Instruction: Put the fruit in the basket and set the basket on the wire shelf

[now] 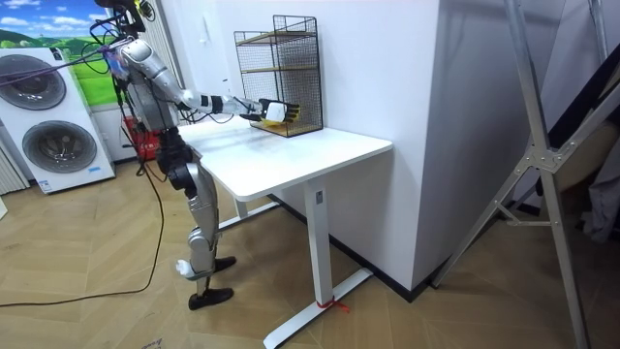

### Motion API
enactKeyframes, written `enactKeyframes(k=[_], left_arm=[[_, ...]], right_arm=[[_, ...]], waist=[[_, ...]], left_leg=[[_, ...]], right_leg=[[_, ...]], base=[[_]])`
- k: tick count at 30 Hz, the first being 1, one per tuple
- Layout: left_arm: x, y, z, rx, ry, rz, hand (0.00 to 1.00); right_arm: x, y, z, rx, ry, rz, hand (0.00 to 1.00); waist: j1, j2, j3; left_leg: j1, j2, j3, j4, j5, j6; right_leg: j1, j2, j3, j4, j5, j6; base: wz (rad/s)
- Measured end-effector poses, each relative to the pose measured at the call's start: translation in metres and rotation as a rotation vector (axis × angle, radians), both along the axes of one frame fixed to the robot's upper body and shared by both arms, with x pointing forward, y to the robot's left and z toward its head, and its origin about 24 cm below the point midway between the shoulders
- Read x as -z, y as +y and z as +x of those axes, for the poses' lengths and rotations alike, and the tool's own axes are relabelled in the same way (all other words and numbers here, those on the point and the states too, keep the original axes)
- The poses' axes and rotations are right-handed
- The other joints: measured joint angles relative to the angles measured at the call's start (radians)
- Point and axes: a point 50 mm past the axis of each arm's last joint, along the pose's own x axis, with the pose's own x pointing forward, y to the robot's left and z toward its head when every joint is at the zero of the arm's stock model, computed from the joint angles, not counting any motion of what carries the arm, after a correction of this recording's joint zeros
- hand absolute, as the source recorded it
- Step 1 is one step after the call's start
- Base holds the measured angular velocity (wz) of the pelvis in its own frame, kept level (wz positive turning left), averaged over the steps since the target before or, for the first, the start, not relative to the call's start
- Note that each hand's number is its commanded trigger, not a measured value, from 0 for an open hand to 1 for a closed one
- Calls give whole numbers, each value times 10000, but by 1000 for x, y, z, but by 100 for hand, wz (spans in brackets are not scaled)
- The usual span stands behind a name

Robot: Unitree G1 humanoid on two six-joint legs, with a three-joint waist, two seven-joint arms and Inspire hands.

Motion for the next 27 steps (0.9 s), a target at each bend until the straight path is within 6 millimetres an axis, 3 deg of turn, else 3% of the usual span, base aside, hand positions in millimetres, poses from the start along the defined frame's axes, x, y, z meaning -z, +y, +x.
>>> enactKeyframes(k=[10,17,27], left_arm=[[7,-3,2,-144,594,-12,0],[13,-1,-1,-357,971,34,0],[19,2,-3,-334,1260,231,0]], right_arm=[[10,3,2,-114,713,-257,0],[16,5,-2,-144,911,-250,0],[33,2,-15,-71,1447,-201,0]], waist=[[13,178,-4],[-3,173,-4],[-77,90,-65]], left_leg=[[536,-37,20,-359,88,-59],[909,-59,-35,-469,140,-93],[1164,-155,-126,-684,237,-90]], right_leg=[[450,-43,-266,-181,20,-9],[819,-41,-346,-273,23,-14],[1025,-103,-499,-341,39,-8]], base=[[-1],[1],[1]])
